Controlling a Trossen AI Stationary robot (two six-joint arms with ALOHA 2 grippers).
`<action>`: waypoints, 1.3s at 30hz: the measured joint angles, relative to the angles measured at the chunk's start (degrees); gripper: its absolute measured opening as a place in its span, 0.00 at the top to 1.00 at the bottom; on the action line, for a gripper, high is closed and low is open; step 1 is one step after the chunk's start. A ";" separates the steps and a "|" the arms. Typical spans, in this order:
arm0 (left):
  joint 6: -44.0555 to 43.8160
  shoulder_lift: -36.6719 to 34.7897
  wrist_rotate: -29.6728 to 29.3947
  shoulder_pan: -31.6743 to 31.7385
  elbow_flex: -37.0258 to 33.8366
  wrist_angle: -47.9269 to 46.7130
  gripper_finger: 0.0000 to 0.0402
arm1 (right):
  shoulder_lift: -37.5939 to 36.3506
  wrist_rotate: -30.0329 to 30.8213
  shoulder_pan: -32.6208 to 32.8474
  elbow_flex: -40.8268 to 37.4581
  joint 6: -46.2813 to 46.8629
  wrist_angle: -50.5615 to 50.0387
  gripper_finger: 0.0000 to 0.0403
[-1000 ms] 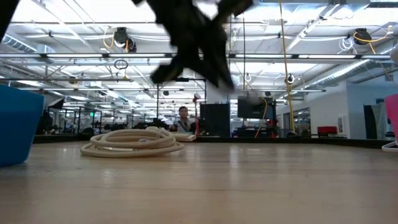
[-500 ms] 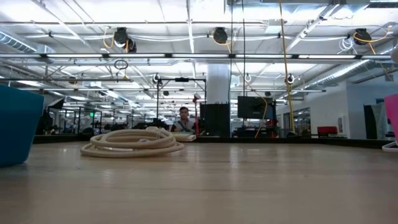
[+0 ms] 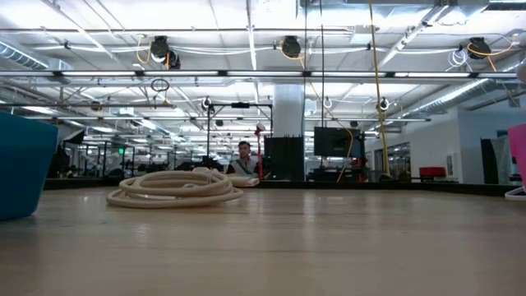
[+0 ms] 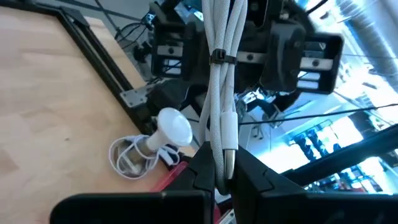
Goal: Pick & Place USB Port
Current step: Put the white charger cable into the pink bin
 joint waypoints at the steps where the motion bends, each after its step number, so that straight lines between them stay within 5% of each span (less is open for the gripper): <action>1: 0.10 0.14 0.02 -0.15 -0.09 0.49 0.95 | -0.01 -0.02 -0.02 0.00 0.14 -0.25 0.55; 16: -1.17 1.91 6.64 0.92 -0.09 3.37 0.95 | 0.02 -0.04 -0.38 0.00 -0.66 -0.53 0.62; 27: 0.47 2.08 11.86 2.42 -0.07 3.47 0.94 | -0.01 -1.62 -0.45 0.00 -0.70 -0.61 0.96; 34: 3.74 -0.58 20.97 2.74 -0.09 6.22 0.70 | -2.49 -19.65 -0.58 0.00 3.37 -1.89 0.97; 39: 7.99 -3.98 20.79 0.93 -0.09 6.19 0.61 | -7.52 -34.97 3.58 0.03 8.49 -8.69 0.97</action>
